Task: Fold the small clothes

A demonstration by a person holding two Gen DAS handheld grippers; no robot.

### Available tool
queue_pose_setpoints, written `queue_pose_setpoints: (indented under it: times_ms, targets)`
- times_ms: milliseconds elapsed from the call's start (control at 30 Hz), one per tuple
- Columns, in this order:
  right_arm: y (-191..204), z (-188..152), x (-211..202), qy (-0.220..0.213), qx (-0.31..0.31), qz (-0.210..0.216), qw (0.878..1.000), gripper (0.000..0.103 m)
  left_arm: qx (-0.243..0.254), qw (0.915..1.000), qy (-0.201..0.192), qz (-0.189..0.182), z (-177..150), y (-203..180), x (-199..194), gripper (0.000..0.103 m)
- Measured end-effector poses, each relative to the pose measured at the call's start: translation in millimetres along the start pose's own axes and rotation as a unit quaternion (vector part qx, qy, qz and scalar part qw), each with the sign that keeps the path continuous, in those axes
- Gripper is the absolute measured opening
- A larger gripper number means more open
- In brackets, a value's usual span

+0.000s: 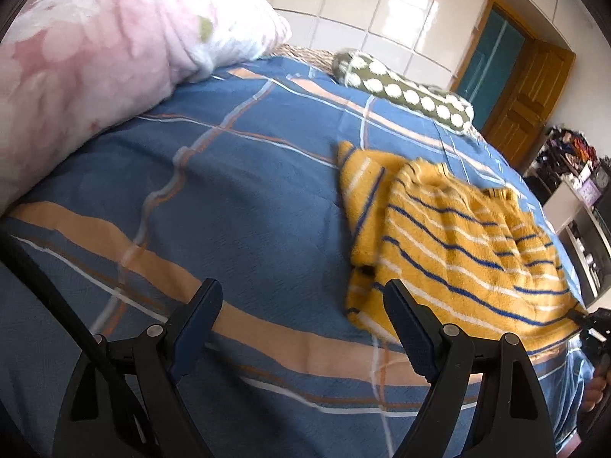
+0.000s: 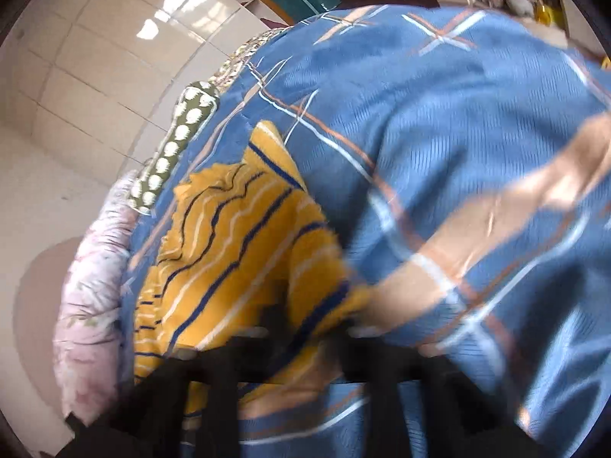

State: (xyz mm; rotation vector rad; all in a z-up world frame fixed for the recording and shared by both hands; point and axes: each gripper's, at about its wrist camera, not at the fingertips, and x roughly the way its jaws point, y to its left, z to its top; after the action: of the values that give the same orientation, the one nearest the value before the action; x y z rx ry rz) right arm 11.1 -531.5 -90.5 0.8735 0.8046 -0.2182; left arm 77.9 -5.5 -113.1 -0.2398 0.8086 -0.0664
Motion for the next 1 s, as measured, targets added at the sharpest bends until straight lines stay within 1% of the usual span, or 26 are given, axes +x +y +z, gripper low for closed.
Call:
queue_pose_setpoints:
  times_ms: [33, 67, 100, 133, 233, 267, 300, 333, 367, 400, 433, 500, 567, 600, 633, 667, 700, 733, 767, 800, 833, 867, 900, 933, 967, 1000]
  targets:
    - [23, 0, -7, -0.017, -0.038, -0.021, 0.999, 0.009, -0.007, 1.0, -0.006, 0.002, 2, 6, -5, 0.085]
    - [50, -2, -13, -0.036, -0.09, -0.046, 0.994, 0.009, -0.016, 0.9998, -0.013, 0.007, 3, 14, -10, 0.085]
    - [71, -4, -15, -0.047, -0.127, -0.064, 0.989, 0.009, -0.03, 0.9992, -0.021, 0.012, 5, 25, -16, 0.085]
    - [101, -11, -18, -0.058, -0.18, -0.083, 0.978, 0.009, -0.046, 0.9984, -0.028, 0.017, 7, 36, -22, 0.085]
    - [180, -49, -9, -0.066, -0.308, -0.102, 0.943, 0.009, -0.095, 0.9942, -0.04, 0.03, 10, 66, -33, 0.085]
    - [197, -62, -3, -0.064, -0.341, -0.117, 0.931, 0.009, -0.106, 0.9931, -0.04, 0.031, 10, 72, -34, 0.085]
    - [210, -72, 4, -0.055, -0.365, -0.127, 0.921, 0.009, -0.121, 0.9914, -0.037, 0.031, 9, 81, -34, 0.085]
    - [218, -81, 11, -0.043, -0.377, -0.129, 0.916, 0.009, -0.129, 0.9905, -0.035, 0.031, 8, 86, -34, 0.085]
    - [218, -83, 16, -0.032, -0.372, -0.13, 0.919, 0.009, -0.135, 0.9898, -0.032, 0.032, 7, 91, -33, 0.085]
    - [213, -80, 18, -0.028, -0.359, -0.131, 0.924, 0.008, -0.135, 0.9898, -0.029, 0.032, 8, 93, -32, 0.085]
    - [200, -70, 18, -0.026, -0.327, -0.13, 0.936, 0.008, -0.135, 0.99, -0.028, 0.031, 8, 93, -32, 0.085]
    - [176, -52, 12, -0.037, -0.276, -0.142, 0.95, 0.008, -0.132, 0.9904, -0.033, 0.023, 9, 90, -34, 0.085]
    - [155, -33, 1, -0.049, -0.23, -0.149, 0.961, 0.008, -0.123, 0.9916, -0.037, 0.02, 9, 85, -36, 0.085]
    - [144, -25, -3, -0.05, -0.21, -0.148, 0.965, 0.009, -0.118, 0.9922, -0.037, 0.019, 9, 83, -36, 0.085]
    - [133, -18, -8, -0.042, -0.194, -0.135, 0.971, 0.012, -0.113, 0.9928, -0.035, 0.019, 9, 80, -35, 0.085]
    - [127, -15, -11, -0.033, -0.184, -0.118, 0.975, 0.012, -0.11, 0.9931, -0.034, 0.021, 7, 79, -35, 0.085]
    - [122, -12, -15, -0.03, -0.175, -0.11, 0.978, 0.018, -0.108, 0.9933, -0.033, 0.024, 7, 78, -34, 0.085]
    - [114, -12, -24, -0.037, -0.171, -0.113, 0.978, 0.023, -0.108, 0.9932, -0.034, 0.026, 6, 78, -34, 0.085]
    - [106, -12, -38, -0.057, -0.172, -0.122, 0.976, 0.033, -0.109, 0.9931, -0.034, 0.027, 6, 78, -33, 0.085]
    - [100, -13, -49, -0.079, -0.174, -0.135, 0.972, 0.038, -0.111, 0.9928, -0.035, 0.028, 7, 77, -32, 0.085]
    - [96, -15, -59, -0.096, -0.174, -0.148, 0.969, 0.039, -0.112, 0.9927, -0.035, 0.027, 7, 76, -31, 0.085]
    - [93, -16, -68, -0.104, -0.174, -0.138, 0.969, 0.041, -0.11, 0.993, -0.034, 0.027, 7, 73, -30, 0.085]
    - [91, -18, -77, -0.103, -0.175, -0.108, 0.973, 0.041, -0.103, 0.9938, -0.032, 0.028, 7, 69, -28, 0.085]
    - [90, -22, -81, -0.088, -0.175, -0.062, 0.979, 0.041, -0.096, 0.9945, -0.029, 0.029, 8, 63, -24, 0.085]
    - [90, -28, -79, -0.058, -0.173, -0.01, 0.983, 0.043, -0.087, 0.9954, -0.026, 0.03, 7, 57, -21, 0.085]
    - [90, -33, -73, -0.022, -0.167, 0.033, 0.985, 0.044, -0.077, 0.9964, -0.021, 0.028, 6, 49, -18, 0.085]
